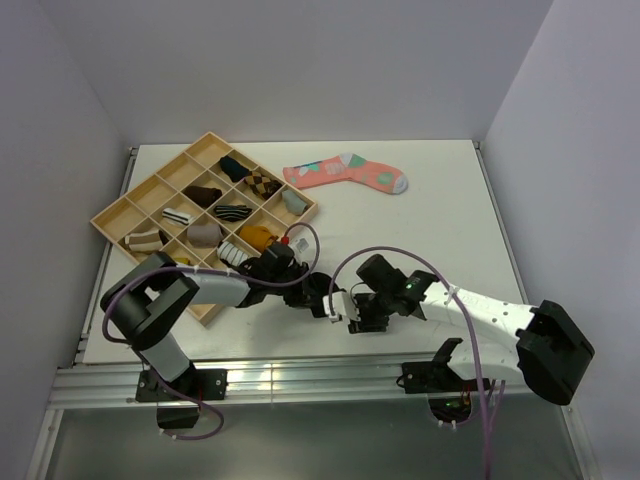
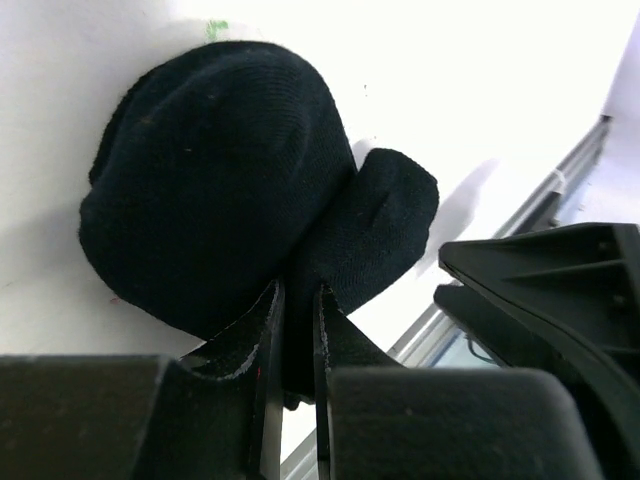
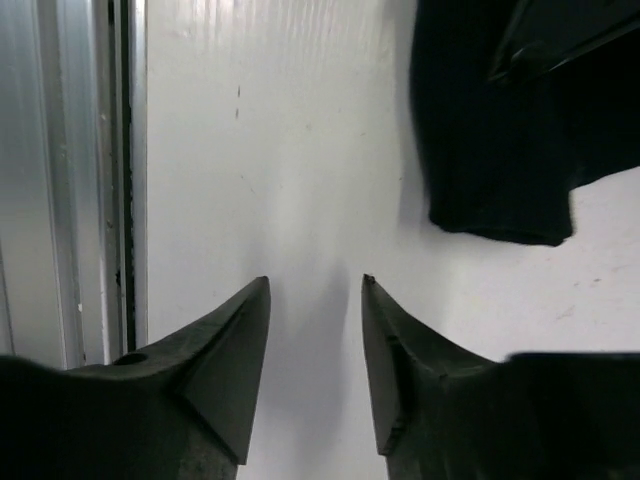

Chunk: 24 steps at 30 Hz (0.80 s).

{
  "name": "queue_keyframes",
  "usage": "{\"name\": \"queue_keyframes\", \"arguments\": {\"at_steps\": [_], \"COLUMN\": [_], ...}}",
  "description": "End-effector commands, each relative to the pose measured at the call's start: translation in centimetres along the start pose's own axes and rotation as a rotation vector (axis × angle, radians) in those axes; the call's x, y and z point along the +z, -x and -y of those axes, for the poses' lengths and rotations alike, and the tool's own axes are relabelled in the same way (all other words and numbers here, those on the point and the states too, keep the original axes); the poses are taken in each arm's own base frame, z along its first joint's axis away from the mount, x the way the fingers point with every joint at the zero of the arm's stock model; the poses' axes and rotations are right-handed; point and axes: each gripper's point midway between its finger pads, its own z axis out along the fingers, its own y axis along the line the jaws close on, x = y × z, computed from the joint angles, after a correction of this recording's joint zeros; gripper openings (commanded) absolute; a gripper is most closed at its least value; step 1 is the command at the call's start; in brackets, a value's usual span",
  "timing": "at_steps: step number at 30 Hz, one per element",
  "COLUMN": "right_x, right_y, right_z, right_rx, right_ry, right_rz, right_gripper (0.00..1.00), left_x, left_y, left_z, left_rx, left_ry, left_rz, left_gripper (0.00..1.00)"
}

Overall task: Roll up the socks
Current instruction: Roll the sock at the center of the board.

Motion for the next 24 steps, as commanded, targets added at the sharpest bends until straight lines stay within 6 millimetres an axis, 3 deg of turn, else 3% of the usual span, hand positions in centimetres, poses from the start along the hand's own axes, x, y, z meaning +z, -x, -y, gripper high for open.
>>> {"name": "queue_keyframes", "arguments": {"at_steps": [1,9,24], "right_x": [-1.5,-1.6,0.4], "right_y": [3.2,4.6,4.2], "right_z": [1.3,3.1,1.1], "right_rx": [-0.045,-0.126,-0.178], "right_ry": [-0.050,-0.114,-0.038], "right_rz": [0.111,0.158,0.133], "right_gripper": [0.52,0.57,0.61], "left_x": [0.6,1.3,1.5], "left_y": [-1.9,-4.6,-4.9], "left_z": [-0.6,-0.3,0.8], "left_rx": [-0.060,-0.175,-0.185], "left_ry": [-0.052,-0.171,-0.222], "left_rz": [-0.059,-0.173,-0.231], "left_gripper": [0.00,0.00,0.00]}}
